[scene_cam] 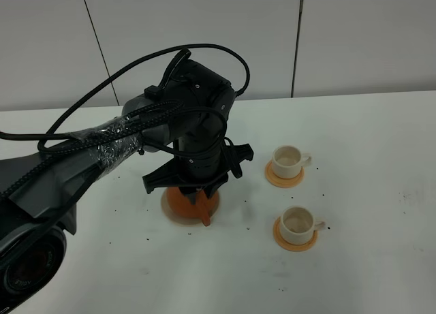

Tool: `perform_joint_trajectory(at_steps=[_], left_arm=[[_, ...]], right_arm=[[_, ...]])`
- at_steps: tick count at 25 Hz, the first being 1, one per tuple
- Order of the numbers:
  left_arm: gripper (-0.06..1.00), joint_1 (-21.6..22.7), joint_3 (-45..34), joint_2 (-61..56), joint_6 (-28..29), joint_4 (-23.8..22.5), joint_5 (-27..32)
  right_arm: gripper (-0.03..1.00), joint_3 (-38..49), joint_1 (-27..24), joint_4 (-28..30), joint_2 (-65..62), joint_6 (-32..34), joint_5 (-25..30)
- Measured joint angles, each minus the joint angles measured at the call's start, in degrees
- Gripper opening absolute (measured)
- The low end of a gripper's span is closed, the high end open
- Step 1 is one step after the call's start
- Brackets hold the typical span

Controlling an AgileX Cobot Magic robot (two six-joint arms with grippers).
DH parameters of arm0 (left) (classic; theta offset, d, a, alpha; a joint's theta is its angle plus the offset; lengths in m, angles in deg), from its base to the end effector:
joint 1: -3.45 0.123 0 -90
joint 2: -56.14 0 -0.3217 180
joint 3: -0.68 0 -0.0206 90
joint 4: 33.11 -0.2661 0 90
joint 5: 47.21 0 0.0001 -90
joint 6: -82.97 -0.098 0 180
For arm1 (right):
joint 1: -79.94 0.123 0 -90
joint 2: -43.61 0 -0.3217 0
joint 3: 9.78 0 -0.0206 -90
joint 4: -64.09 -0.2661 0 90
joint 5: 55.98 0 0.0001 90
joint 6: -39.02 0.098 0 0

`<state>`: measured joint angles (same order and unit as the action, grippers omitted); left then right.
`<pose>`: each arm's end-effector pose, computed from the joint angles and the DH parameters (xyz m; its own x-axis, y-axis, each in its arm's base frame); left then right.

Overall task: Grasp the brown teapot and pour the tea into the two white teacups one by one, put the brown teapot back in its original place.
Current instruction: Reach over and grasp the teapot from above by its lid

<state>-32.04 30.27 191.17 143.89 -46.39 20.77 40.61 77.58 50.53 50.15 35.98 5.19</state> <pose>0.4203 -0.2741 0.2043 -0.9051 -0.3479 -0.2445 -0.3625 0.9319 0.0159 -0.0219 0.0211 0.2779 -0.4680 0.0807 -0.8801 -0.1128 0.9822 0.1500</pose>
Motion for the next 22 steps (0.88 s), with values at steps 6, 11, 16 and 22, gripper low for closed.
perform_joint_trajectory(at_steps=[6, 11, 16, 22], left_arm=[[0.33, 0.05, 0.00, 0.37, -0.41, 0.30, 0.00], [0.33, 0.05, 0.00, 0.67, -0.60, 1.57, 0.00], [0.33, 0.05, -0.06, 1.43, -0.72, 2.02, 0.00], [0.33, 0.05, -0.06, 1.98, -0.85, 2.02, 0.00]], right_arm=[[0.24, 0.00, 0.00, 0.00, 0.00, 0.00, 0.00], [0.24, 0.00, 0.00, 0.00, 0.00, 0.00, 0.00], [0.24, 0.00, 0.00, 0.00, 0.00, 0.05, 0.00], [0.24, 0.00, 0.00, 0.00, 0.00, 0.05, 0.00]])
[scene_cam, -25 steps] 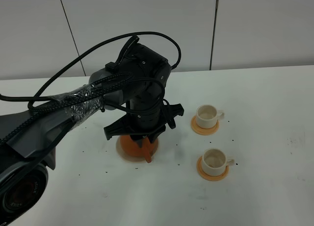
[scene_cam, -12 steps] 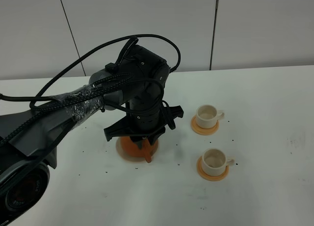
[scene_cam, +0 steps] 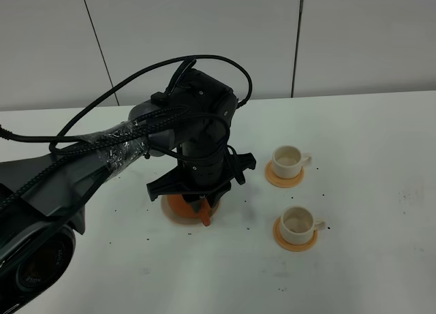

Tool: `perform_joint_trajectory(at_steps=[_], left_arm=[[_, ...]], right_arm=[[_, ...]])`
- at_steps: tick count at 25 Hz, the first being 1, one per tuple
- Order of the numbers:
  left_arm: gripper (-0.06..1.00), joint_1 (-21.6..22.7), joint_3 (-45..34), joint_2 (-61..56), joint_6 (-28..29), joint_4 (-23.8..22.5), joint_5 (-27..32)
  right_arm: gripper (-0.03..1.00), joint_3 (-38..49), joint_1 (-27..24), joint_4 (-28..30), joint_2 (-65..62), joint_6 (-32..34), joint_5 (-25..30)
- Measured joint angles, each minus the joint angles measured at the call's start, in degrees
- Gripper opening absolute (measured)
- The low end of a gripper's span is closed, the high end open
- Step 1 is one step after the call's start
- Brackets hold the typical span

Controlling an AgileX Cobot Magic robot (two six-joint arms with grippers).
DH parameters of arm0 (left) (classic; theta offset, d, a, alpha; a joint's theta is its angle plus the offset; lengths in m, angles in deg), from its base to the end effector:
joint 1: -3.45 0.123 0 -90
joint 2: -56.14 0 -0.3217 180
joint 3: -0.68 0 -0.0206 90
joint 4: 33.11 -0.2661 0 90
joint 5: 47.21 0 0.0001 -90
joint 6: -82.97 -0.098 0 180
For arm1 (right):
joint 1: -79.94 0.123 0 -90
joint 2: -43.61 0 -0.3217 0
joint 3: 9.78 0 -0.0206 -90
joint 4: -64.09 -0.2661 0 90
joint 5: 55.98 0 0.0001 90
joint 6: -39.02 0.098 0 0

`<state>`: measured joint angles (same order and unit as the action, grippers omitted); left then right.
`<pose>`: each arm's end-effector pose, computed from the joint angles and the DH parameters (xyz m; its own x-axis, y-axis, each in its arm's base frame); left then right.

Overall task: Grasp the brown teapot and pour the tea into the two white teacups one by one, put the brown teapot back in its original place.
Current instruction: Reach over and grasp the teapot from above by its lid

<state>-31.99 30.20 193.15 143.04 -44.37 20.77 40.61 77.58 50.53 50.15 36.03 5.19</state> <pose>0.4205 -0.2775 0.1860 -0.9174 -0.3454 -0.1974 -0.3579 0.9332 0.0304 -0.0219 0.0211 0.2779 -0.4681 0.0815 -0.8799 -0.1124 0.9822 0.1508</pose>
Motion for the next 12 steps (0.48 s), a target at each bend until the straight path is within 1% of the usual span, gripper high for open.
perform_joint_trajectory(at_steps=[12], left_arm=[[0.33, 0.00, 0.00, 1.66, -0.17, -0.13, 0.00]], right_arm=[[0.24, 0.00, 0.00, 0.00, 0.00, -0.06, 0.00]])
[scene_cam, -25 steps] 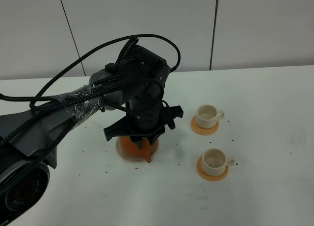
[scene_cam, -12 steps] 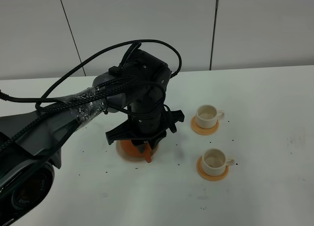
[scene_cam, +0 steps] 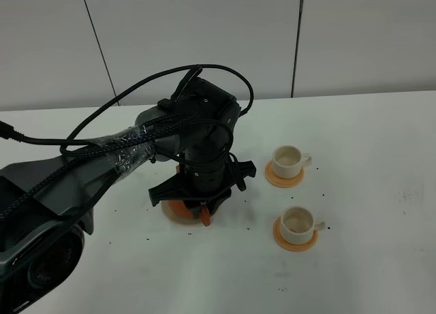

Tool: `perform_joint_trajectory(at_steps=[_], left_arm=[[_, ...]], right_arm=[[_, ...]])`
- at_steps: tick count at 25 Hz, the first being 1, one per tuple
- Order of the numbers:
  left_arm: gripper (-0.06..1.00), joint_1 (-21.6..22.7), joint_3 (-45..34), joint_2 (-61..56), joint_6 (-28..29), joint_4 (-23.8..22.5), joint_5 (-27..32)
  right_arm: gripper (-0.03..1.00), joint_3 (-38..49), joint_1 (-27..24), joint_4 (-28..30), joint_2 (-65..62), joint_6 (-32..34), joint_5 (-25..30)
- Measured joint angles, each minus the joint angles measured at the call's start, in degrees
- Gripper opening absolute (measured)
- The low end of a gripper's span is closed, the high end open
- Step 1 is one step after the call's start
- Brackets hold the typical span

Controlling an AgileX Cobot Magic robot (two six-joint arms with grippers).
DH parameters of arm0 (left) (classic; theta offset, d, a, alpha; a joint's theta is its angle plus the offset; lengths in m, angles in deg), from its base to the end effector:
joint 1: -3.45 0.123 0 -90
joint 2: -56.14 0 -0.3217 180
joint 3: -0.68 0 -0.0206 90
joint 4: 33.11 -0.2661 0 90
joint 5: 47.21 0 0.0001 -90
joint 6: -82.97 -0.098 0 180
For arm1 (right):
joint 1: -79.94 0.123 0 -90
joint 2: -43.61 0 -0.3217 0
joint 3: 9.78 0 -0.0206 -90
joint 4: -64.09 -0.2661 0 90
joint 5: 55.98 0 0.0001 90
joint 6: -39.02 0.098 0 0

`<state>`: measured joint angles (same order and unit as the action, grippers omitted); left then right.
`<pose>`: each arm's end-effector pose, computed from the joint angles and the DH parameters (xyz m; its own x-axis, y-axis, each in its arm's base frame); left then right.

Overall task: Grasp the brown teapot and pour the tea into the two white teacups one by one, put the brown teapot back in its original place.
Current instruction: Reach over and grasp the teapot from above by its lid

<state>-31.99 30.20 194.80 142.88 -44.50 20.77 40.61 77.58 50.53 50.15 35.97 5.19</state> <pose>0.4219 -0.2783 0.1715 -0.9229 -0.3387 -0.1831 -0.3537 0.9337 0.0561 -0.0219 0.0211 0.2779 -0.4679 0.0805 -0.8801 -0.1129 0.9822 0.1499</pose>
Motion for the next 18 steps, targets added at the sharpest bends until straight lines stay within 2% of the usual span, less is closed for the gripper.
perform_joint_trajectory(at_steps=[8, 18], left_arm=[[0.32, 0.00, 0.00, 0.64, 0.00, -0.12, 0.00], [0.24, 0.00, 0.00, 0.82, 0.29, -0.34, 0.00]], right_arm=[[0.24, 0.00, 0.00, 0.00, 0.00, 0.05, 0.00], [0.24, 0.00, 0.00, 0.00, 0.00, 0.05, 0.00]])
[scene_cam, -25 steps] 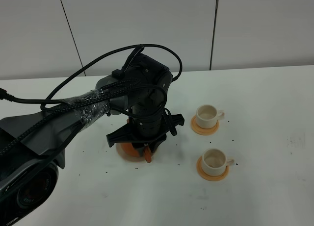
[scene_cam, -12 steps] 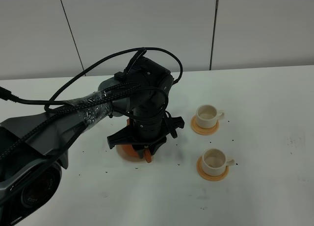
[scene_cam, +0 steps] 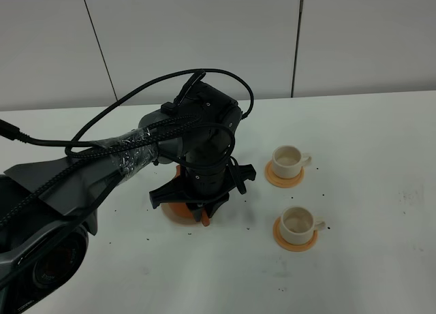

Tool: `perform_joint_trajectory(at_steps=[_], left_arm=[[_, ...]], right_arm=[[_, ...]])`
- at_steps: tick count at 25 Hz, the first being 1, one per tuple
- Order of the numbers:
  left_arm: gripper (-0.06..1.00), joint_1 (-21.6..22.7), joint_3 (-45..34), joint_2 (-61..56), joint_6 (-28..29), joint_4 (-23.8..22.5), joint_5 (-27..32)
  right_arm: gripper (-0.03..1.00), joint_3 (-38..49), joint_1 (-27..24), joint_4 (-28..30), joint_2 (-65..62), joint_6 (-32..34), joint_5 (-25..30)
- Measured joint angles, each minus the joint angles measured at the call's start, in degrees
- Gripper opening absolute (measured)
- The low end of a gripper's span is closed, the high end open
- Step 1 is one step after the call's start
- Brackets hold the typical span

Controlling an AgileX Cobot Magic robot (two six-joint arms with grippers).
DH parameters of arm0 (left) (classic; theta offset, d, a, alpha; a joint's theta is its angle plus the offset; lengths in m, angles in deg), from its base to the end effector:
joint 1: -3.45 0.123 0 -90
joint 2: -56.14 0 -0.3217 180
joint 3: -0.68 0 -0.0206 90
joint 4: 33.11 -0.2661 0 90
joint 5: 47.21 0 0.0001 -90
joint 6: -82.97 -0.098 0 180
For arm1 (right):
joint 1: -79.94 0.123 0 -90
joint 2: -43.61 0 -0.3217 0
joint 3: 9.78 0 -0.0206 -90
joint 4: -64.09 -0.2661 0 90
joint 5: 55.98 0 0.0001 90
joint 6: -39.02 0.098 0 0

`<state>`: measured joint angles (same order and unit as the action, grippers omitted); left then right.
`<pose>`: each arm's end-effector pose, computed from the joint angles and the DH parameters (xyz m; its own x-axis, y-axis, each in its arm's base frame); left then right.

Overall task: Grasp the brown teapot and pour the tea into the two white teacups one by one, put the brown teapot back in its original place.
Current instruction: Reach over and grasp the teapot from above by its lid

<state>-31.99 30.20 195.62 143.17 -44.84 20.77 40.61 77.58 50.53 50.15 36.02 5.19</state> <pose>0.4228 -0.2782 0.1644 -0.9233 -0.3392 -0.1800 -0.3560 0.9318 0.0702 -0.0219 0.0211 0.2779 -0.4680 0.0814 -0.8800 -0.1124 0.9822 0.1506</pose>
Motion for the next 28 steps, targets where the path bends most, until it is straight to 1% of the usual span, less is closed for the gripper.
perform_joint_trajectory(at_steps=[16, 28], left_arm=[[0.26, 0.00, 0.00, 0.00, 0.15, -0.13, 0.00], [0.27, 0.00, 1.31, -0.05, 1.46, 0.24, 0.00]], right_arm=[[0.24, 0.00, 0.00, 0.00, 0.00, 0.00, 0.00], [0.24, 0.00, 0.00, 0.00, 0.00, 0.00, 0.00]])
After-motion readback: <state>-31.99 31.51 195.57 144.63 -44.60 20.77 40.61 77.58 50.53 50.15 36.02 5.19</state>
